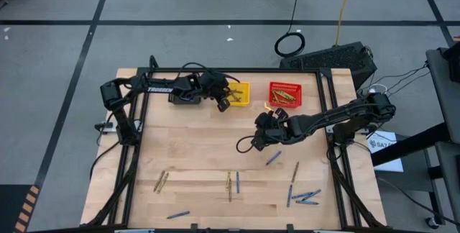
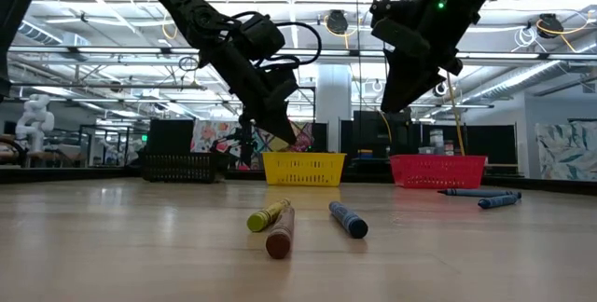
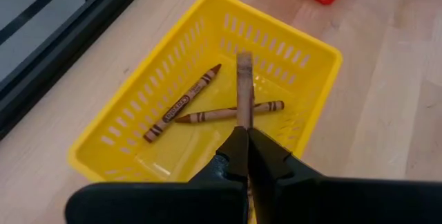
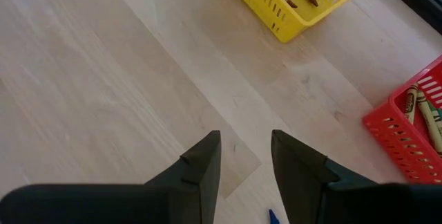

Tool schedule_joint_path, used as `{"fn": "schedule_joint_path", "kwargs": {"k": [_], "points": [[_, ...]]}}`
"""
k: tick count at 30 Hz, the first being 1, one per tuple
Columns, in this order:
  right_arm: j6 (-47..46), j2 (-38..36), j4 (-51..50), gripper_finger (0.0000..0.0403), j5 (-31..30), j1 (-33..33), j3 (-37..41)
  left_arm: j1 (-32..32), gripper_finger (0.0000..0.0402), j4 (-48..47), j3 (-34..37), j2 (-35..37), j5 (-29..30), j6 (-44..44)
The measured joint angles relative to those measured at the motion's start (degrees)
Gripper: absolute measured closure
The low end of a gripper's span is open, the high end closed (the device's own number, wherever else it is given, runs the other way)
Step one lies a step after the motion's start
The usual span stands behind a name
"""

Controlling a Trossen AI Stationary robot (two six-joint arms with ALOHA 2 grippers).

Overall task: Sort crayons
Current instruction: Put the brown crayon into the yellow bin, then adjust the yellow bin

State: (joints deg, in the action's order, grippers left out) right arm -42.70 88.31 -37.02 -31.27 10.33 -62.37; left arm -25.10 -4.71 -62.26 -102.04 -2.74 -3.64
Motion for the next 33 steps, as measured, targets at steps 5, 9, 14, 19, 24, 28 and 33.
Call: {"fn": "schedule_joint_path", "kwargs": {"k": [5, 9, 14, 19, 24, 28, 33], "points": [[-0.1, 0.0, 0.0, 0.0287, 0.0, 0.0, 0.0, 0.0, 0.0402, 0.0, 0.0, 0.0, 0.0, 3.5], [-0.1, 0.0, 0.1, 0.0287, 0.0, 0.0, 0.0, 0.0, 0.0402, 0.0, 0.0, 0.0, 0.0, 4.1], [-0.1, 0.0, 0.7, 0.0287, 0.0, 0.0, 0.0, 0.1, 0.0402, -0.2, 0.0, 0.0, 0.0, 4.0], [-0.1, 0.0, 2.8, 0.0287, 0.0, 0.0, 0.0, 1.4, 0.0402, -3.7, -0.1, 0.1, 0.0, 4.5], [2.7, 0.0, 4.3, 0.0287, 0.0, -0.2, 0.0, 3.2, 0.0401, -8.6, -0.1, 0.1, 3.2, 7.2], [2.9, 0.0, 4.5, 0.0287, 0.0, -0.2, 0.0, 3.9, 0.0401, -13.5, -0.1, 0.1, 2.4, 7.1], [3.6, 0.0, 5.8, 0.0287, -0.1, -0.2, 0.0, 6.1, 0.0402, -21.7, 0.0, 0.9, 6.9, 10.6]]}}
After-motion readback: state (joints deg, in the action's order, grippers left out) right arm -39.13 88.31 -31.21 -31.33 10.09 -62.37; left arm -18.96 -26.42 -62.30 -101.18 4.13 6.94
